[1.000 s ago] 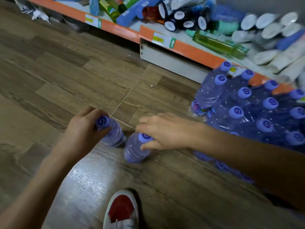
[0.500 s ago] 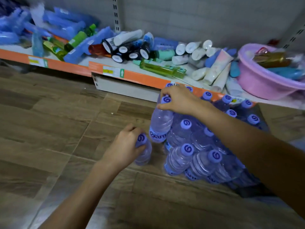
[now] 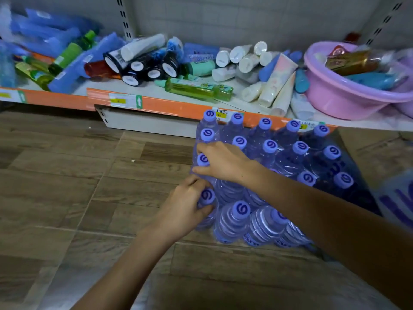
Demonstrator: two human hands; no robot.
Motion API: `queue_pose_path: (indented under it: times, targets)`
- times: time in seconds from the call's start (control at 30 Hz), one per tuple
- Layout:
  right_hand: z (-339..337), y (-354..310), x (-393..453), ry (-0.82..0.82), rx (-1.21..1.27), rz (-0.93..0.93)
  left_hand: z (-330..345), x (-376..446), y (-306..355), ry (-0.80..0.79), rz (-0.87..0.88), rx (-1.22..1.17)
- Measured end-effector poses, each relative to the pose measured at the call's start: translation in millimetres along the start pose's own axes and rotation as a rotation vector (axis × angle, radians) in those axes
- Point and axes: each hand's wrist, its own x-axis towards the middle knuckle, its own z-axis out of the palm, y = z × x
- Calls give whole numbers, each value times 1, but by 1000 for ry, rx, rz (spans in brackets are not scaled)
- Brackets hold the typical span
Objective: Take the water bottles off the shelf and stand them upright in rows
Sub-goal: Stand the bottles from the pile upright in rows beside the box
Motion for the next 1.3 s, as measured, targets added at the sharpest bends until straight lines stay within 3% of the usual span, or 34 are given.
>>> queue_pose_path:
  times: [0.13,0.27,0.37,0.47,0.53,0.63,0.77,0.87,0.97,1.07,1.17,1.3]
  targets:
    - [-17,8,-11,-56,36,-68,-7,8,-3,-96,-24,54]
    - [-55,48,-44,68,124,-22,-26,28,25,-111,88,244]
    - [-84,89,-90,162,146,129,-32,56,76,-101,244,48]
    - [-113,120,-152,126,39,344,-15,87,135,-282,434,-57]
    - [-130,124,-194,45,-19,423,-2,101,165,-396,527,6]
    - [-131,128,-234,26,-108,337,18,107,187,-559,579,166]
    - [-107,142,-248,-188,-15,439,34,110,187,-645,518,341]
    - [-75,137,-243,-291,18,336,51,105,186,-678,400,462]
    - [-31,136,-247,-352,-331,251,78,88,195,-750,295,565]
    - [-13,142,-263,-152,-424,161,108,62,206,-712,227,699]
    - [-5,151,-278,36,-245,150,120,31,221,-516,133,801]
    - [12,141,-293,247,28,232,134,-8,237,-345,-44,741]
